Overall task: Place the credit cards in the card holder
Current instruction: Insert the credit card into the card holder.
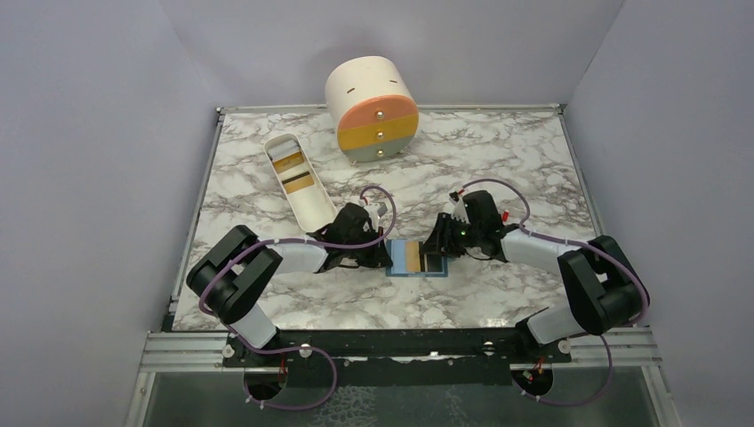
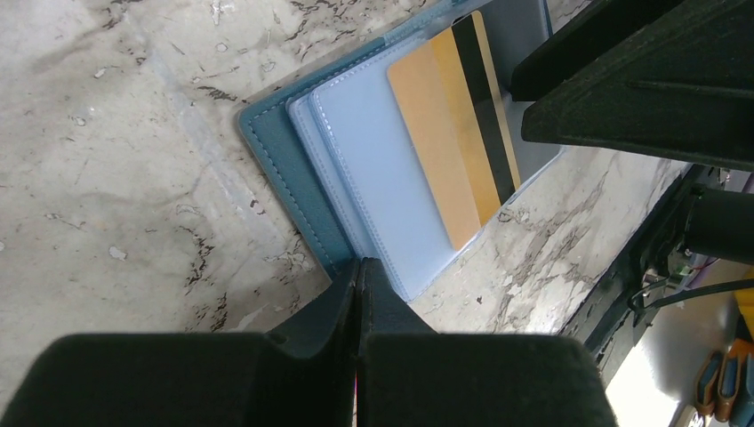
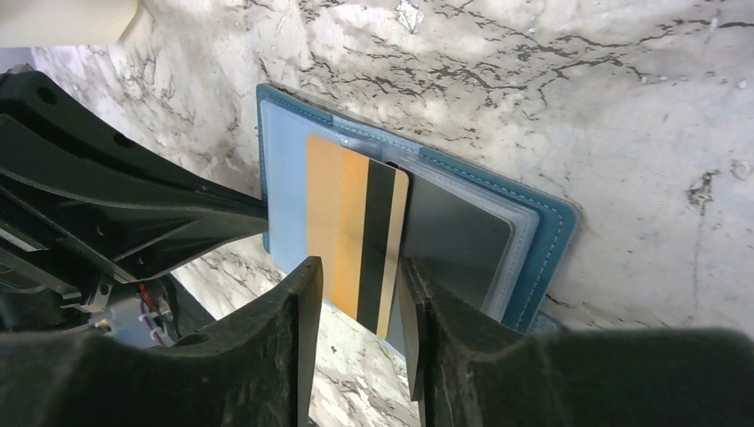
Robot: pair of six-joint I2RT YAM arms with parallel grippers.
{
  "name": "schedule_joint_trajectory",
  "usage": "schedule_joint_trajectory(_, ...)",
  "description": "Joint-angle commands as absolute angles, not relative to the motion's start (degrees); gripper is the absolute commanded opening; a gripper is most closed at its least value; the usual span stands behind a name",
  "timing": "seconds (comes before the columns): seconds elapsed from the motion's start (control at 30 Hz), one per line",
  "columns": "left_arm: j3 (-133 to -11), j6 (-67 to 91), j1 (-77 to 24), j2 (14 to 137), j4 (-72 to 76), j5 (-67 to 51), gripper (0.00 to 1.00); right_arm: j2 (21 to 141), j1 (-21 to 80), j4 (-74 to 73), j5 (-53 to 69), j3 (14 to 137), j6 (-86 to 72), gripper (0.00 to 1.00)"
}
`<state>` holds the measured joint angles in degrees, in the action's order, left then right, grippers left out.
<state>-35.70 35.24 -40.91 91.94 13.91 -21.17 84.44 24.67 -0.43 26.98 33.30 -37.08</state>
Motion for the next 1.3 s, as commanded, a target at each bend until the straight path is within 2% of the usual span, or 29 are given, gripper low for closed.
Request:
schedule_joint_trajectory(0.0, -33.9, 35.5, -41.5, 92.5, 12.1, -20.2, 0.0, 82.9, 24.5, -4.8, 23.2, 34.1, -34.8, 0.39)
schedule_joint_trajectory(0.3, -33.9, 35.9, -41.5, 92.4, 12.6, -20.3, 0.0, 84.0, 24.6, -2.6, 25.8, 34.0, -35.3, 0.35)
schedule_joint_trajectory(1.27, -34.5, 36.7, -42.6, 93.4, 13.7, -20.6, 0.0, 90.1, 28.7, 6.6, 30.1, 34.6, -39.1, 0.35)
